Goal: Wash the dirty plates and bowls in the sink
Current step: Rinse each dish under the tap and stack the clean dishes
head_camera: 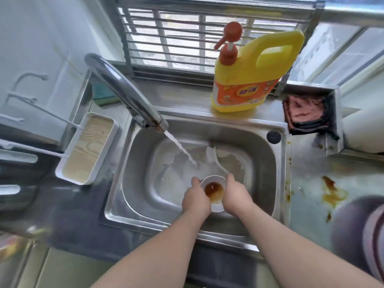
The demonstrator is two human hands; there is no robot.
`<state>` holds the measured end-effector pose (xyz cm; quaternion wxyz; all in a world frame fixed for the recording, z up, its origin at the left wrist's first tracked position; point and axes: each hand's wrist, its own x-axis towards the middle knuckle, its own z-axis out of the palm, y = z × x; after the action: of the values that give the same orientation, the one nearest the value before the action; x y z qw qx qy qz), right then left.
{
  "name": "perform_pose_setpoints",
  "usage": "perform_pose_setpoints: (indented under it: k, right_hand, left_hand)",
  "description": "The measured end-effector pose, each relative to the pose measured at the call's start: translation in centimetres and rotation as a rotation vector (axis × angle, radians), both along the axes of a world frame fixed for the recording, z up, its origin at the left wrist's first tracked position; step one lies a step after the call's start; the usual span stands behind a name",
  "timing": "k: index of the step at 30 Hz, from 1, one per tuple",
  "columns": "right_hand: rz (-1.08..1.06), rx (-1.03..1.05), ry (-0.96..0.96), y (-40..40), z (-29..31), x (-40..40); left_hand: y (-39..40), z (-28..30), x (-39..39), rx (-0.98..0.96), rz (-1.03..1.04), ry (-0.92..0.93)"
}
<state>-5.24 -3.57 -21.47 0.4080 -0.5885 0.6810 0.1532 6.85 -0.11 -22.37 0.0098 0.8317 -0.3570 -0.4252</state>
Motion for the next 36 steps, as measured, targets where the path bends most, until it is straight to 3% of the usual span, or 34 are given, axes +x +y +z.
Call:
perform_pose_setpoints:
  k: [4, 9, 13, 17, 19, 24, 30, 33, 36]
  right_hand:
    - [-0.355, -0.006, -0.256, -1.7, 1.8, 1.5]
    - [-0.737, 0.089, -0.550, -3.2, 5.6, 4.3]
    - [-0.939, 0.139, -0.688, -3.2, 8.2, 6.6]
    - [-1.104, 0.202, -0.816, -2.7, 10.0, 8.7]
    - [-1.107, 0.174, -0.852, -2.3, 10.4, 9.8]
    - [-0.870, -0.080, -0.804, -1.4, 12.7, 11.3]
    - [-0.782, -0.250, -0.699, -1.1, 14.5, 9.6]
    - [-0.811, -0.230, -0.623, -1.0, 15.1, 8.2]
    - [-0.969, -0.029, -0.663, -1.1, 14.7, 7.4]
  left_hand:
    - [-1.3, 1.9, 3.2, -0.117, 0.168, 0.143]
    - [-4.9, 5.8, 7.4, -0.208, 0.590, 0.654]
    - [-6.2, 9.0, 10.3, -0.165, 0.633, 0.922]
    - [-6.5, 10.9, 12.2, -0.185, 0.562, 0.954]
    - [-6.7, 12.0, 13.3, -0.205, 0.521, 0.945]
    - [-6.8, 13.8, 14.4, -0.188, 0.547, 0.969]
    - [-6.6, 15.8, 12.0, -0.014, 0.672, 1.254]
    - [-6.0, 15.3, 10.4, 0.113, 0.660, 1.260]
    - [-5.3, 14.7, 10.0, 0.183, 0.657, 1.167]
